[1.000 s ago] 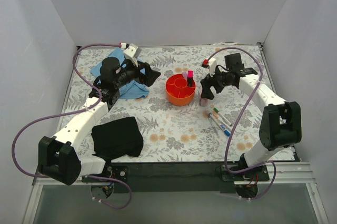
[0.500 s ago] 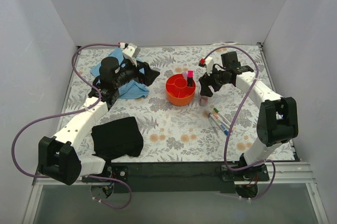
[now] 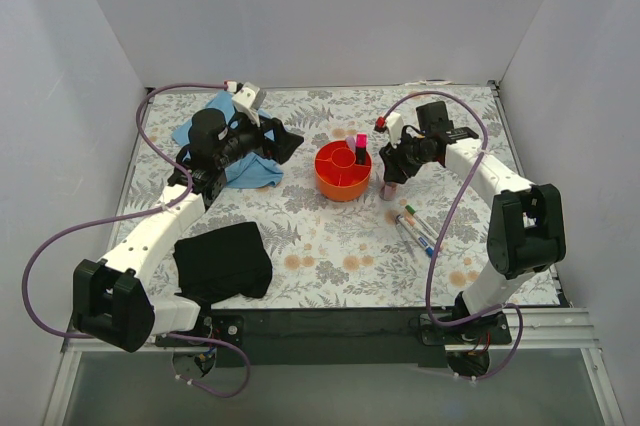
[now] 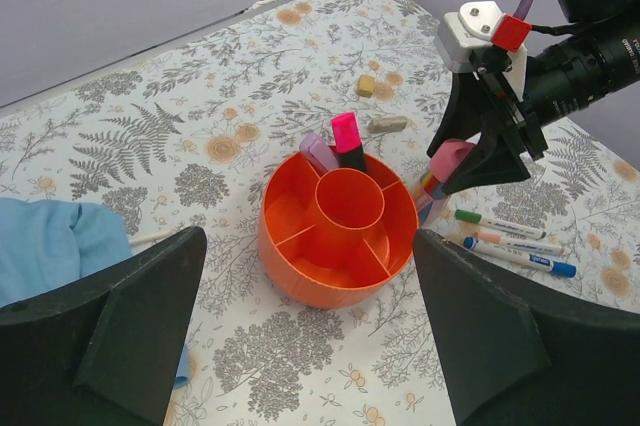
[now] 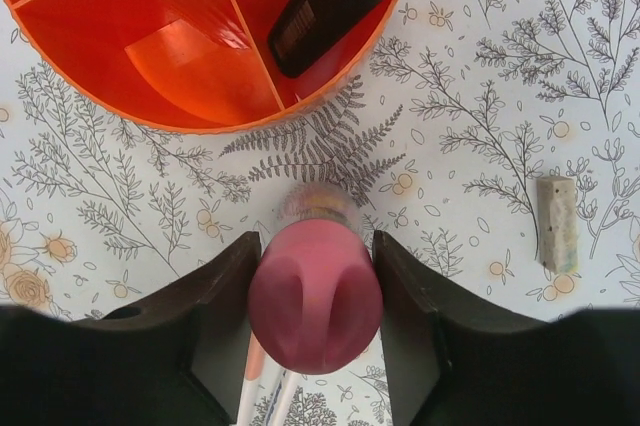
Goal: Sort the stationery into containers
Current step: Pick up the stationery from the center of the board, then place the stationery in the storage box.
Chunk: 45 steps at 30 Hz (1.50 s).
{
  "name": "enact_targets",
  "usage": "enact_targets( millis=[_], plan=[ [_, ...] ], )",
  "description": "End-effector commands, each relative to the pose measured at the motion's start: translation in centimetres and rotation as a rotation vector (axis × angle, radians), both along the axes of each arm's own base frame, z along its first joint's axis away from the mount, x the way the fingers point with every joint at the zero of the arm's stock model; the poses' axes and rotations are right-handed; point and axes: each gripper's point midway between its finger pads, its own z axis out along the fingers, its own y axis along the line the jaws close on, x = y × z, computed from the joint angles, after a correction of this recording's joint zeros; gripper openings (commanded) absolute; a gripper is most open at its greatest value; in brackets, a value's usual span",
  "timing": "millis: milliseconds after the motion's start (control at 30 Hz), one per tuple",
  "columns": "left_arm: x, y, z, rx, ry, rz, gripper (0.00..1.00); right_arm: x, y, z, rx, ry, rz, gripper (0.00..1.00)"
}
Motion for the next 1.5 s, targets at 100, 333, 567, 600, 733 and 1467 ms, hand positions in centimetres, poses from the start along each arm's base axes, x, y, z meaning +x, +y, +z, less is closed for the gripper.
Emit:
enact_targets(
  millis=[100,333,567,600,733,1467],
  plan=[
    [-0.8,0.5,1.4,-0.018,-0.041,0.0,0.85,-0.8,0.0,1.1,0.002,-0.025,0.039,0.31],
    [-1.0,0.4,1.1,-0.028,-0.037,0.0,0.85,-0.5,0.2,5.0,0.017,-0.107,0.043,0.01],
    [-1.0,0.9,0.7,-0.028,-0.039,0.023,0.85,0.3,3.6,14.0,0.049,-0.241,0.137,0.01],
    [-1.0,0.9,0.6,-0.027,-0.038,0.026,0.85,0.0,4.7,14.7,0.054,-0.255,0.163,0.01],
    [-0.6,1.6,0.7,-0.023,-0.046,0.059,0.85,0.1,7.7,18.0,0.071,-0.328,0.22,0.01],
    [-0.6,3.9,0.8,-0.03,-0.049,0.118,0.85,2.5,12.3,15.6,-0.016,-0.289,0.278,0.01]
  ],
)
